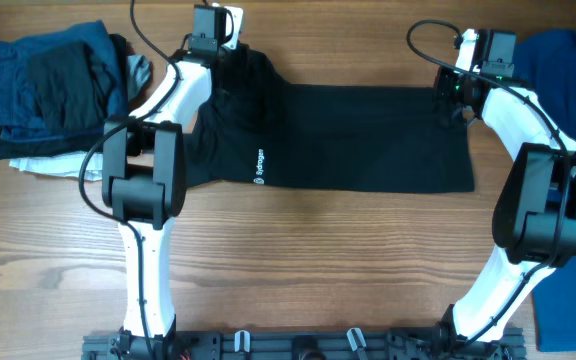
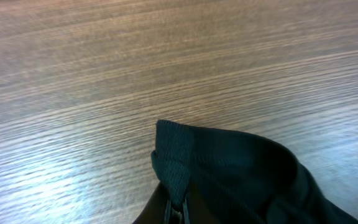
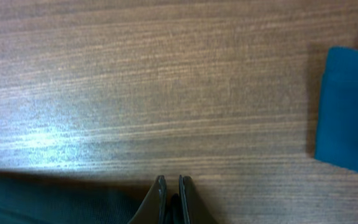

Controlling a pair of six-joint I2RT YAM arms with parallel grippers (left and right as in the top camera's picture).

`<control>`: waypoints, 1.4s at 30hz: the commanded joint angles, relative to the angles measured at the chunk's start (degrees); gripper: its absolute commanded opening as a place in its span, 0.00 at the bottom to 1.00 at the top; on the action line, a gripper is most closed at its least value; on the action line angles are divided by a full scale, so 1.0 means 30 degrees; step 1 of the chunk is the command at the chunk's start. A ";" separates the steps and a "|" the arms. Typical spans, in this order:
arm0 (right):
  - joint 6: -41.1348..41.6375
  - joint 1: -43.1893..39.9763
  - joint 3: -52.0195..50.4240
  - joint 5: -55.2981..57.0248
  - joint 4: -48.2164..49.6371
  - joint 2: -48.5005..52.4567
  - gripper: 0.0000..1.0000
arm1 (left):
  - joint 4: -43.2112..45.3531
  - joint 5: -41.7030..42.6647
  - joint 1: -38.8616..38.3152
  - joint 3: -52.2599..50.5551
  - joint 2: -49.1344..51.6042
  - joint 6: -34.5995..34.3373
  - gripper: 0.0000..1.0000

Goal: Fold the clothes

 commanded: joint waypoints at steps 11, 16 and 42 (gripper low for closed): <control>-0.0860 -0.0066 -0.0138 -0.0962 -0.3402 -0.3133 0.04 | -0.6135 -0.0313 0.0335 0.0087 -0.4080 0.0007 0.04; -0.1049 -0.0066 -0.0138 -0.0940 -0.5763 -0.4291 0.04 | -0.9216 -0.0321 0.0350 0.0087 -0.4809 -0.0430 0.04; 0.1668 -0.0066 -0.1217 0.2222 -1.2276 -0.3708 0.04 | -1.8892 -0.1596 0.0758 -0.0590 -0.5078 -0.7067 0.04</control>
